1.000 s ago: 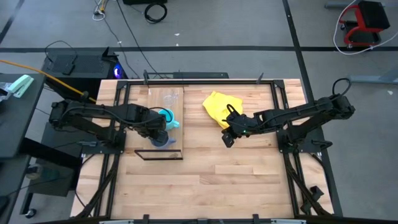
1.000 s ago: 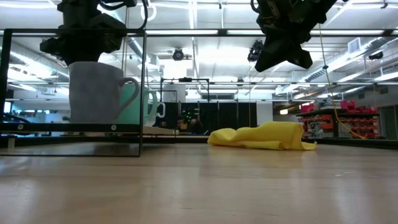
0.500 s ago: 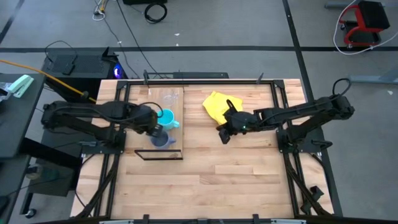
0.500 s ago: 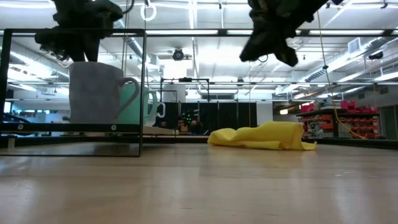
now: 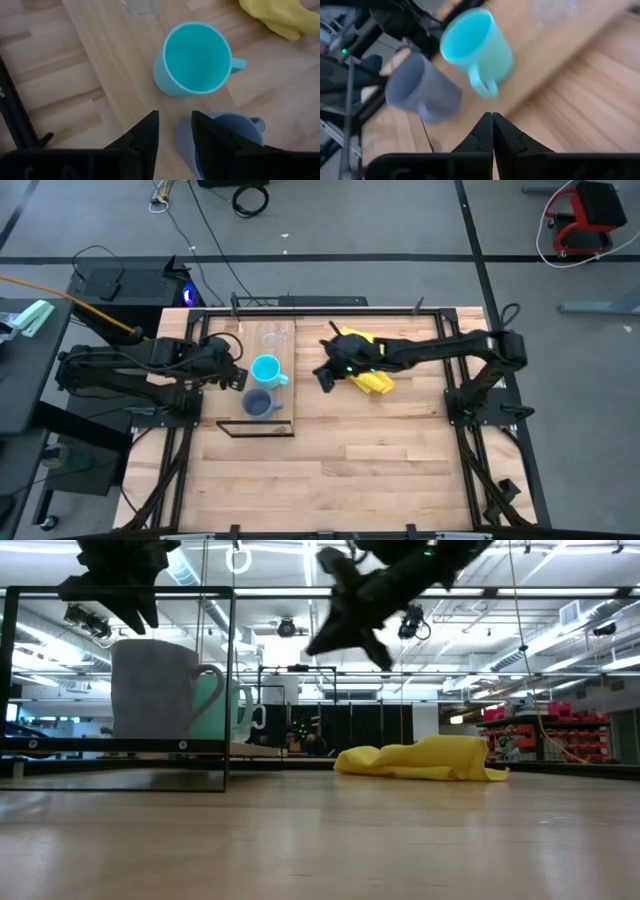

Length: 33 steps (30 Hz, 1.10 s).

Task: Stack small to large cups/mugs on shelf
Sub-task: Adjust the light blue mug on the shelf

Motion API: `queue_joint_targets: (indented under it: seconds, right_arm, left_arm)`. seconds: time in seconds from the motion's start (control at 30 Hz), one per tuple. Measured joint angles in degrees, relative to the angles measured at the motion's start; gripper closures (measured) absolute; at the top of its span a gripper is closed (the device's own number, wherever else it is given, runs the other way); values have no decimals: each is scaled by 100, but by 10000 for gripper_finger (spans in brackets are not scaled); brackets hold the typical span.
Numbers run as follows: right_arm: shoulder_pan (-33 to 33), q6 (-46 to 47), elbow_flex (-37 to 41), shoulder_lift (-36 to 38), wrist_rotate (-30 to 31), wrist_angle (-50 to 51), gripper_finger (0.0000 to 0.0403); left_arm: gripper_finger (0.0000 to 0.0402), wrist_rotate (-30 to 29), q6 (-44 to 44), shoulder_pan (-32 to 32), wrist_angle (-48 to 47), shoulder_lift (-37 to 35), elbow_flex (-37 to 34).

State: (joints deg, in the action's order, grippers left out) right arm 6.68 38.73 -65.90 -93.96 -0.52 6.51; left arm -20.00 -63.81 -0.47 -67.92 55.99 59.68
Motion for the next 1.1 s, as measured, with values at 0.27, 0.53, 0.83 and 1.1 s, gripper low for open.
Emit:
queue_joint_targets:
  seconds: [0.27,0.53,0.83,1.1]
  right_arm:
    - [128,-10,-1546,-1277,-447,414,399]
    - [-35,-188,-1956,-1886,-604,612,400]
    - [-33,-283,-1905,-2067,-551,686,401]
    - [101,-294,-1907,-2286,-627,590,401]
  left_arm:
    - [276,-175,514,2,-129,27,0]
    - [290,-272,748,92,-142,22,0]
    - [291,-274,750,238,22,25,0]
    - [294,-274,747,256,92,25,0]
